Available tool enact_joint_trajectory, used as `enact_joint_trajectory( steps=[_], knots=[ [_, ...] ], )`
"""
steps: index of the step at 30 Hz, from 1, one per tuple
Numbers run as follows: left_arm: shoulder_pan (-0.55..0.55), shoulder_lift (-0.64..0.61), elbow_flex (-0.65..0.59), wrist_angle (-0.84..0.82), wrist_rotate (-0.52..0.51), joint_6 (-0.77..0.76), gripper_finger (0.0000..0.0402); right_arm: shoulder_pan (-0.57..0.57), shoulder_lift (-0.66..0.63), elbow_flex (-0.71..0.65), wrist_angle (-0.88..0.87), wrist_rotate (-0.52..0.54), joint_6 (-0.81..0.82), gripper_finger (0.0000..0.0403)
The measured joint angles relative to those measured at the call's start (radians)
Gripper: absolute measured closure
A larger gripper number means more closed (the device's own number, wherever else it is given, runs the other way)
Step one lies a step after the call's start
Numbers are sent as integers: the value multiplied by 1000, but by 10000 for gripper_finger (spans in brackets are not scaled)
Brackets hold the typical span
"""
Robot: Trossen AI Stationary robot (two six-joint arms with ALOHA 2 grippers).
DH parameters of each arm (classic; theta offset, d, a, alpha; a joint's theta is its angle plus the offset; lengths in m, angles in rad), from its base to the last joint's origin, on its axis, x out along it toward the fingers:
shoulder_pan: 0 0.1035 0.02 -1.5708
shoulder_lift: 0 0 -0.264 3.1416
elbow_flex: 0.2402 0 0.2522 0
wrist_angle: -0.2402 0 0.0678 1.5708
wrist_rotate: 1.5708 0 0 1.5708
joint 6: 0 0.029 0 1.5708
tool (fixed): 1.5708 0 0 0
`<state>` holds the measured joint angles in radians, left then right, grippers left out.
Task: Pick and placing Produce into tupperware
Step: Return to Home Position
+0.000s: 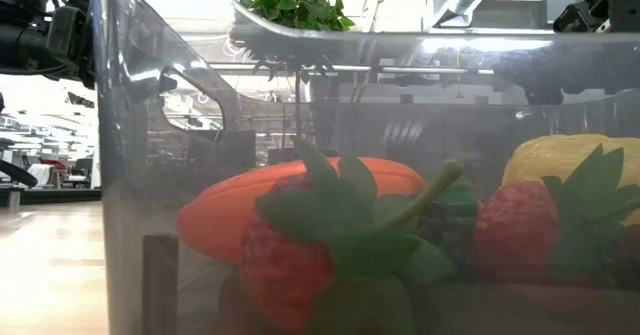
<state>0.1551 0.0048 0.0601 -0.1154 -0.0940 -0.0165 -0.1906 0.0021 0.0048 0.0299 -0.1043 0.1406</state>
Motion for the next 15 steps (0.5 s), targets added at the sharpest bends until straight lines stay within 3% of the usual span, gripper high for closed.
enact_joint_trajectory(
  steps=[15],
  knots=[
    [0, 0, 0, 0, 0, 8, 95, 0, 0, 0, 0, 0, 0, 294]
  ],
)
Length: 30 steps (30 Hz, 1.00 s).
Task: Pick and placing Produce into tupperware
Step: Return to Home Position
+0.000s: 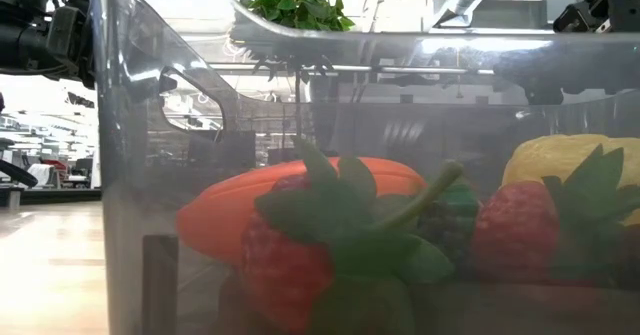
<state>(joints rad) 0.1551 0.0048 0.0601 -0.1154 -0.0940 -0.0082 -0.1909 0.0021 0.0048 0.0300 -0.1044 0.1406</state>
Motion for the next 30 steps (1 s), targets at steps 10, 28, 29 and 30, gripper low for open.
enact_joint_trajectory(
  steps=[10, 28, 29, 30],
  knots=[
    [0, 0, 0, 0, 0, -4, 95, 0, 0, 0, 0, 0, 0, 294],
    [0, 0, 0, 0, 0, 0, 95, 0, 0, 0, 0, 0, 0, 294],
    [0, 0, 0, 0, 0, 0, 95, 0, 0, 0, 0, 0, 0, 294],
    [0, 0, 0, 0, 0, 0, 95, 0, 0, 0, 0, 0, 0, 294]
  ],
)
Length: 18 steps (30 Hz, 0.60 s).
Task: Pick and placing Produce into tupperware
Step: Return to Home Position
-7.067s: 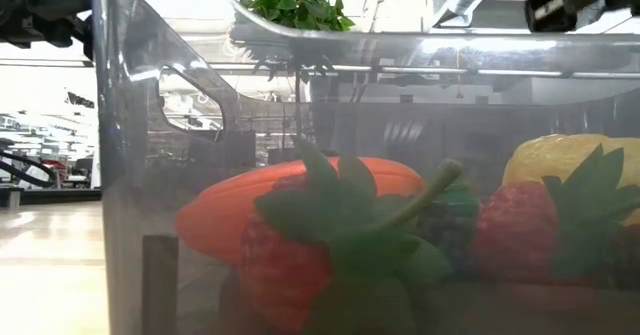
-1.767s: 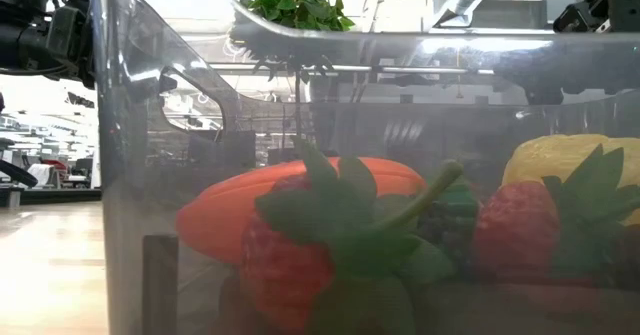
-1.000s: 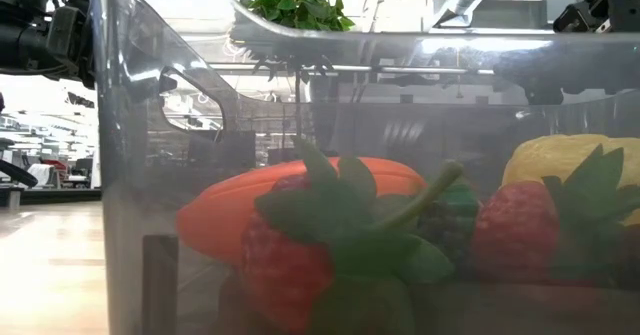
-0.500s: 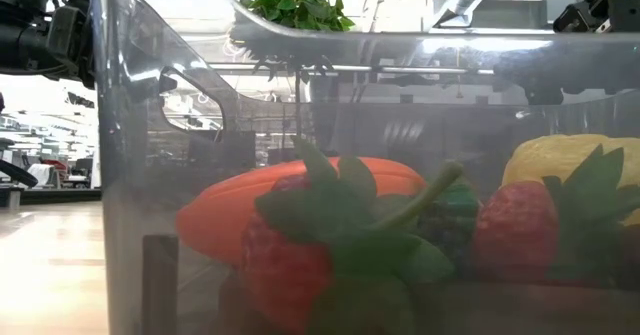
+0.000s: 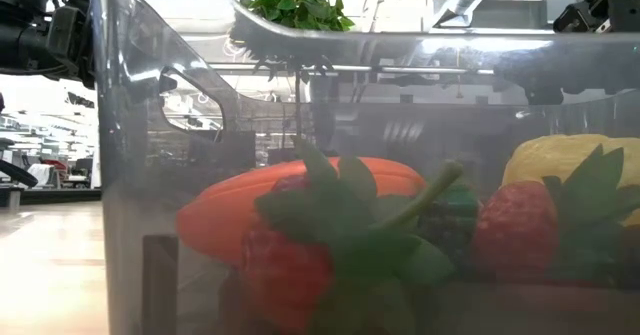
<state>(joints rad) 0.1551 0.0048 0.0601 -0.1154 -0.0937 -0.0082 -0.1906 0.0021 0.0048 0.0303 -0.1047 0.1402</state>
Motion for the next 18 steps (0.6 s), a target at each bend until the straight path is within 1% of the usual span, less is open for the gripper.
enact_joint_trajectory(
  steps=[18],
  knots=[
    [0, 0, 0, 0, 0, 0, 95, 0, 0, 0, 0, 0, 0, 294]
  ],
)
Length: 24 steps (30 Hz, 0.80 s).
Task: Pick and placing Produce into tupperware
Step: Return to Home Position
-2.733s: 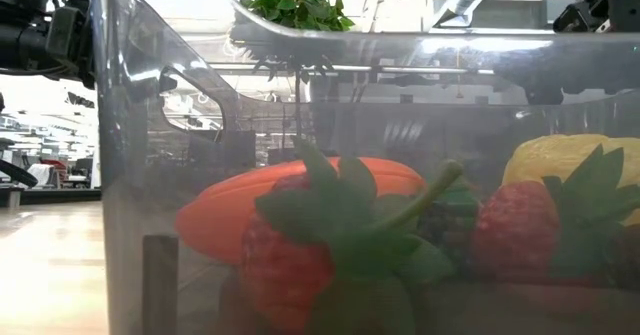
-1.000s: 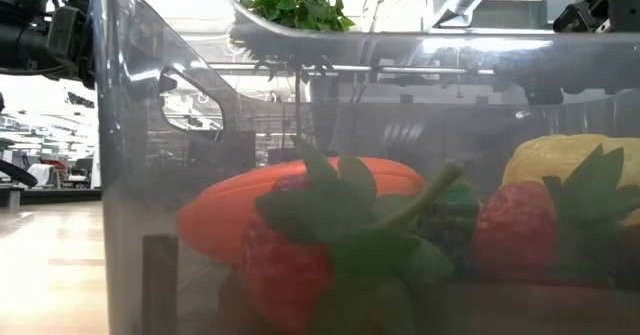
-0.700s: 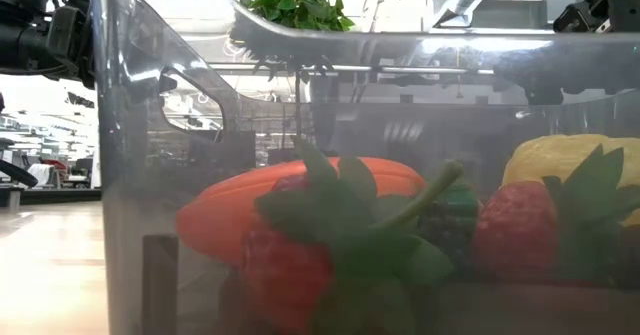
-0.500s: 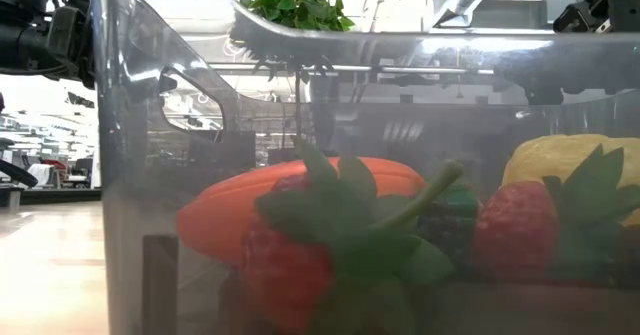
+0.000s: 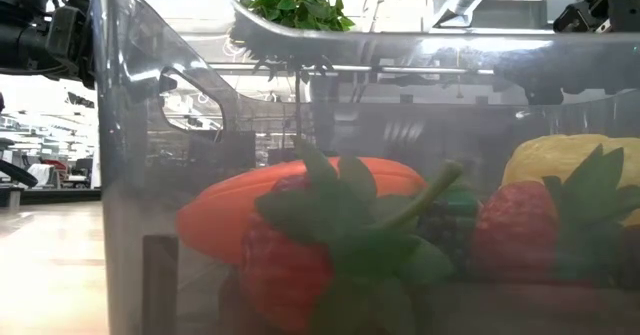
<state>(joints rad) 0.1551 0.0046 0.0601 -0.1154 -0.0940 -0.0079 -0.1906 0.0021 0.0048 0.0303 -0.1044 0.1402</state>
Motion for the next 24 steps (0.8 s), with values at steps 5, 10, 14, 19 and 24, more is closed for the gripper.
enact_joint_trajectory(
  steps=[5, 10, 14, 19, 24],
  knots=[
    [0, 0, 0, 0, 0, -1, 95, 0, 0, 0, 0, 0, 0, 294],
    [0, 0, 0, 0, 0, 2, 95, 0, 0, 0, 0, 0, 0, 294],
    [0, 0, 0, 0, 0, -5, 95, 0, 0, 0, 0, 0, 0, 294],
    [0, 0, 0, 0, 0, 4, 95, 0, 0, 0, 0, 0, 0, 294],
    [0, 0, 0, 0, 0, 5, 95, 0, 0, 0, 0, 0, 0, 294]
  ],
)
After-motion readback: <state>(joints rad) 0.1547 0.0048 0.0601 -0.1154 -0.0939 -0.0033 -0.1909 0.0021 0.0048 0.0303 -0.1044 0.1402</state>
